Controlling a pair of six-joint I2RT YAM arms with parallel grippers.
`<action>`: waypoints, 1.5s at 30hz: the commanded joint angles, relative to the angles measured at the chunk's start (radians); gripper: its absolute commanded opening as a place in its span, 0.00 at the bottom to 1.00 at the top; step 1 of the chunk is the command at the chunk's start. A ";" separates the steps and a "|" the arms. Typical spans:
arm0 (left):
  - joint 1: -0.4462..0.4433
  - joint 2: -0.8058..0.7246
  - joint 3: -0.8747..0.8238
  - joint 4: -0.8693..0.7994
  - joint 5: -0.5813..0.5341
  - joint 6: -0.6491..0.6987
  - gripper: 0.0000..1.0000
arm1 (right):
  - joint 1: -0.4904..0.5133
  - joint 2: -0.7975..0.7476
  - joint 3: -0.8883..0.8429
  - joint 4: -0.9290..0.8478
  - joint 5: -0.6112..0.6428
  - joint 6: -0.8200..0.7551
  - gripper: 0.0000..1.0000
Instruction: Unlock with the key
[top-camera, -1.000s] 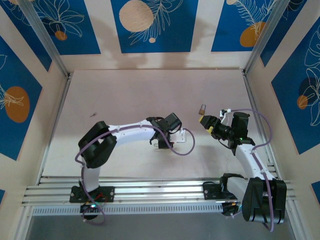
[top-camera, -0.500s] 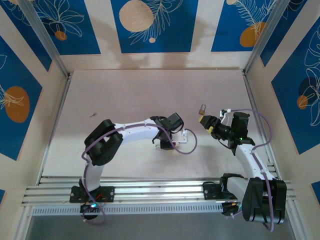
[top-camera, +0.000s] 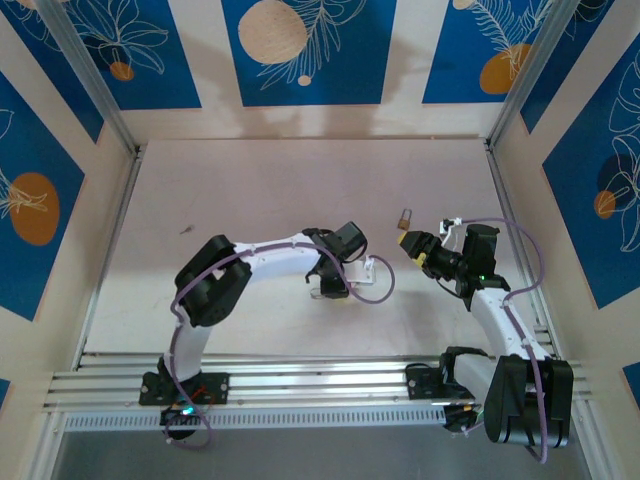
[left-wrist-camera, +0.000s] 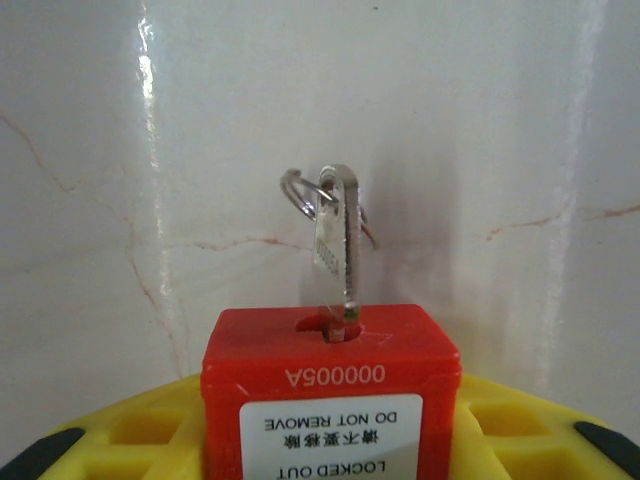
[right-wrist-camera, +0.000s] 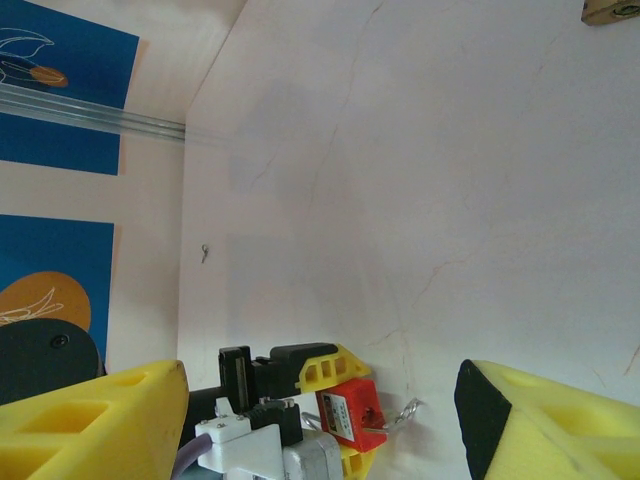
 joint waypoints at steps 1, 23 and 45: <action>0.056 0.071 0.032 0.028 -0.079 0.056 0.46 | 0.005 0.002 -0.005 -0.009 -0.023 -0.015 0.72; 0.081 -0.192 0.047 0.067 -0.066 0.031 1.00 | 0.083 -0.018 0.055 -0.132 0.074 -0.071 0.72; 0.549 -0.539 -0.149 0.176 -0.501 -0.587 1.00 | 0.793 0.592 0.480 -0.481 0.760 -0.381 0.68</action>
